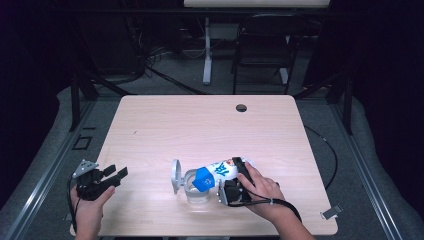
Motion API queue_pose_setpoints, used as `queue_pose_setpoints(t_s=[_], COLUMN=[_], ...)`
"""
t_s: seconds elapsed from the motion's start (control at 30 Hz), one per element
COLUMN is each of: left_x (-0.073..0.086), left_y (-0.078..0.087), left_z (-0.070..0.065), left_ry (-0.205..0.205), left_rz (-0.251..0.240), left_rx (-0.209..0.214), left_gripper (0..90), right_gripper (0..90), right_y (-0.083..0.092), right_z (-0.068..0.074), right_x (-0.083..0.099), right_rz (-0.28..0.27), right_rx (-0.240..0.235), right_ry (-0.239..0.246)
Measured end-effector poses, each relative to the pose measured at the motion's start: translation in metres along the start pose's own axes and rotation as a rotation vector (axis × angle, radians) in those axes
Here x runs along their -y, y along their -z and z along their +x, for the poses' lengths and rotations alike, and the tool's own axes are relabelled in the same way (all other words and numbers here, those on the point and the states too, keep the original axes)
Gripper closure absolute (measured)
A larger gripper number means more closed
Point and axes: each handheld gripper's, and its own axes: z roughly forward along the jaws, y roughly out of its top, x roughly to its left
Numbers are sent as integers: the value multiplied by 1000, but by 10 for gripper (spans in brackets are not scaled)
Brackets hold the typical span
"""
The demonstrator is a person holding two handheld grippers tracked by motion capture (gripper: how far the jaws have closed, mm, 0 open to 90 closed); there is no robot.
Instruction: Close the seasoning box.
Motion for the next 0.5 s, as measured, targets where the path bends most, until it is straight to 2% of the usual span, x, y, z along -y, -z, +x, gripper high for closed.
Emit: queue_pose_setpoints(t_s=[0.5], left_x=[0], left_y=[0], left_z=[0], left_ry=[0], left_rz=[-1], left_rx=[0], left_gripper=[469], right_gripper=[398], right_y=[1], right_z=[-2], right_x=[-1], right_rz=[5], right_rx=[6], right_ry=[28])
